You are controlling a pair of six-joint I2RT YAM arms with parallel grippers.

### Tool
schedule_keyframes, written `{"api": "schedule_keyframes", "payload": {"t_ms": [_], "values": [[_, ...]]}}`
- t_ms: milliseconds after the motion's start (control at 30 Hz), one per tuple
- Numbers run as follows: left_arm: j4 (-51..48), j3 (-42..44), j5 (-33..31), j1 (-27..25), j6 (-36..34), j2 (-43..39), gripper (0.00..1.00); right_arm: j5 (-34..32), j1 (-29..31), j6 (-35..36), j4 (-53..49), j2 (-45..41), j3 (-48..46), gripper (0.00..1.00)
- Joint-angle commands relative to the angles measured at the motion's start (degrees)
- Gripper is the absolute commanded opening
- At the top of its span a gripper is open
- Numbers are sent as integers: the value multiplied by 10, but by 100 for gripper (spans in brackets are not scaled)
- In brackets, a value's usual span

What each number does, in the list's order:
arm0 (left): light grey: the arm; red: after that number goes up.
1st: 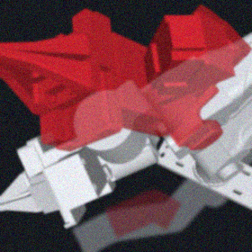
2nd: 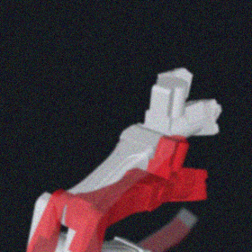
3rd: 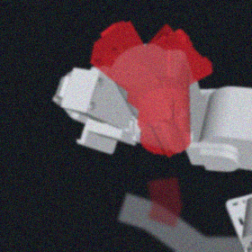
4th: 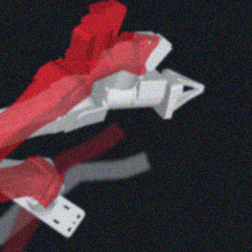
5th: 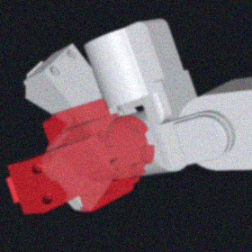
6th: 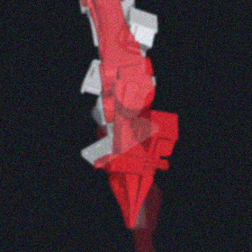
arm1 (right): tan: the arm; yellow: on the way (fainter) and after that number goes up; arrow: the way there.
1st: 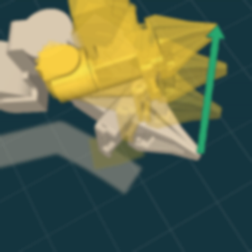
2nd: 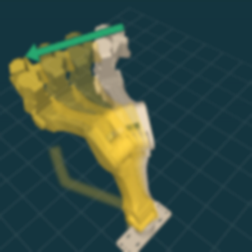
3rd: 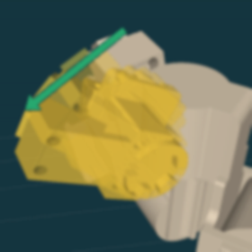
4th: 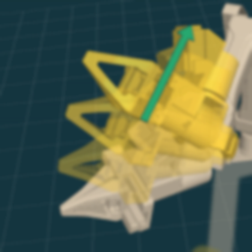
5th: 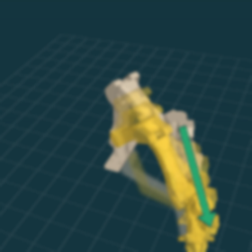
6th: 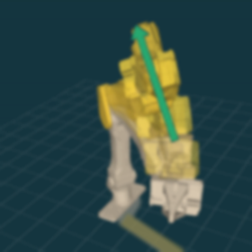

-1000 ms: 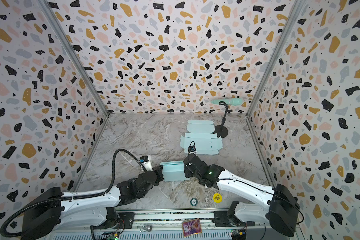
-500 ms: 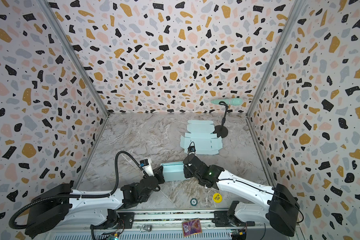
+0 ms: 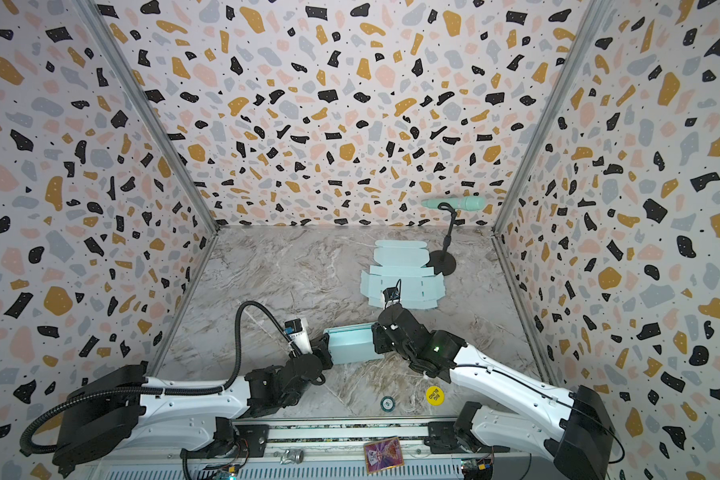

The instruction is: Fold the paper box

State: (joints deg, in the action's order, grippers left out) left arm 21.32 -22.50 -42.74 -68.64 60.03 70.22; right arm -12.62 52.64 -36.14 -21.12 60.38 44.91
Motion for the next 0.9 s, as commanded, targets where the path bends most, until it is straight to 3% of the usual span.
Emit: {"api": "schedule_keyframes", "payload": {"t_ms": [0,233,533,867], "values": [[-66,1,28,-7,-2,19,0,20,-30,43,-39,0,21,37],[-92,-13,25,-10,-6,21,0,55,-76,107,-46,28,37,35],[-115,-33,21,-14,-12,21,0,87,-76,106,-17,39,33,27],[-138,-51,22,-14,-17,17,0,91,-64,85,-24,-3,25,30]]}}
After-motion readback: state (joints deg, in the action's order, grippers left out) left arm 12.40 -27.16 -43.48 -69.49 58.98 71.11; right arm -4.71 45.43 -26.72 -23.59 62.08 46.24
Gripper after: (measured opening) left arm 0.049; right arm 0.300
